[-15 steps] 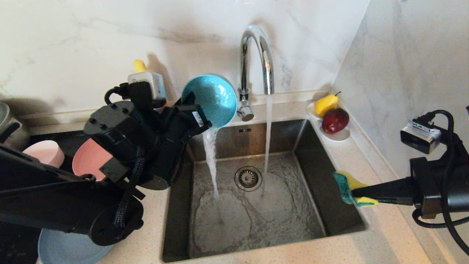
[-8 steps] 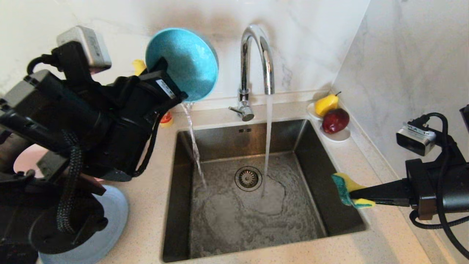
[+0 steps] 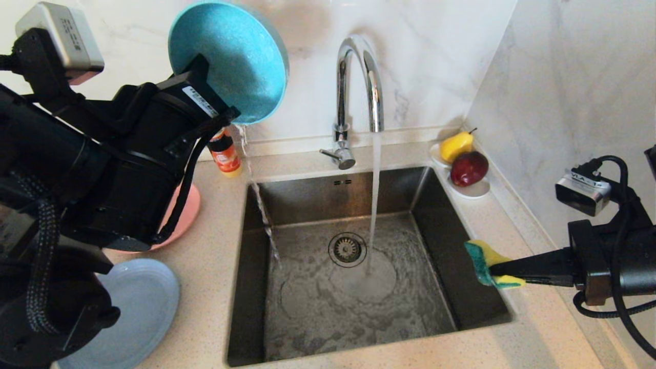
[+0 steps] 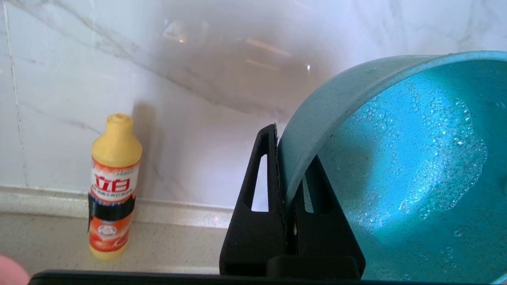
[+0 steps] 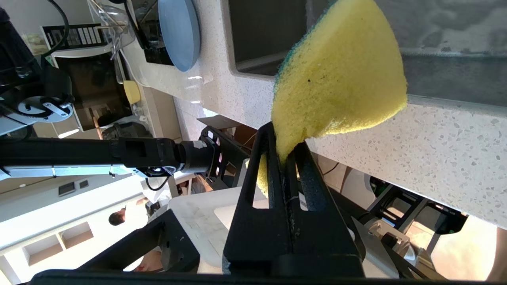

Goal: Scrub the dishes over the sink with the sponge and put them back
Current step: Rinse the bowl, then place the bowl on the table

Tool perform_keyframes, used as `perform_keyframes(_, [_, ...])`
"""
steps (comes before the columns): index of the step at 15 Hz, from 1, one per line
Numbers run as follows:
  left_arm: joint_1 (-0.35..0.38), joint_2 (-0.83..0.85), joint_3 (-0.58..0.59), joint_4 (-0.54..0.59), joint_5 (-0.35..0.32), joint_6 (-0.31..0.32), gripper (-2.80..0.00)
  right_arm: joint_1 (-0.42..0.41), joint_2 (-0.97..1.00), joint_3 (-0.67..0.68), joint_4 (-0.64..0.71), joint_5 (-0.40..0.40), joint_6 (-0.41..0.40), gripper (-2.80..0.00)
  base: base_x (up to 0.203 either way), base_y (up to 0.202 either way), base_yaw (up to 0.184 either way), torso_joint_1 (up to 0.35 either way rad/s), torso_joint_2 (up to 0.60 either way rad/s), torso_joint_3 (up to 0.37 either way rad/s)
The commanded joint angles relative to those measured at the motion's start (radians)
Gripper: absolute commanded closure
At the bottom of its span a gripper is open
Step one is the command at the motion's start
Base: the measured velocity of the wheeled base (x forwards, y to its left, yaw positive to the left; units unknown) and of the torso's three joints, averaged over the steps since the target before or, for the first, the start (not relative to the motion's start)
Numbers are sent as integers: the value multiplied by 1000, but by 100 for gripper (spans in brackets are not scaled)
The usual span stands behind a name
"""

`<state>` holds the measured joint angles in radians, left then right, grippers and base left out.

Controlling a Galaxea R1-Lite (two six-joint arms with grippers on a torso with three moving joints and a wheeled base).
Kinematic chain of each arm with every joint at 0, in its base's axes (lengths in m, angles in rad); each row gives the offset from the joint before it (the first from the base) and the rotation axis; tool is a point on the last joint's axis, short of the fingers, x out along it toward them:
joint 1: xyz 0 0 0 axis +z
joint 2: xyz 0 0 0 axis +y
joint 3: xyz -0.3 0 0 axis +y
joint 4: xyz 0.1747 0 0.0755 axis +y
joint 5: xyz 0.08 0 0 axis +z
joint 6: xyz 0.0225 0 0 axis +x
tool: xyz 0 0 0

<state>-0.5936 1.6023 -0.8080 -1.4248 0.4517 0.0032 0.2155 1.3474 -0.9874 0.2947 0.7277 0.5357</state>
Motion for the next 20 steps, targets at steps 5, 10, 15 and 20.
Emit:
perform_keyframes(5, [23, 29, 18, 207, 1, -11, 0, 0, -19, 10, 4, 4, 4, 0, 0, 0, 0, 0, 0, 0])
perform_keyframes(10, [158, 10, -81, 881, -32, -167, 0, -1, -34, 39, 3, 3, 1, 0, 0, 0, 0, 0, 0, 0])
perform_keyframes(15, [421, -72, -539, 1817, -200, -481, 0, -32, -19, 67, 4, 4, -56, 0, 0, 0, 0, 0, 0, 0])
perform_keyframes(20, [777, -111, -621, 2109, -245, -591, 0, -33, 9, 78, 1, 3, -84, 0, 0, 0, 0, 0, 0, 0])
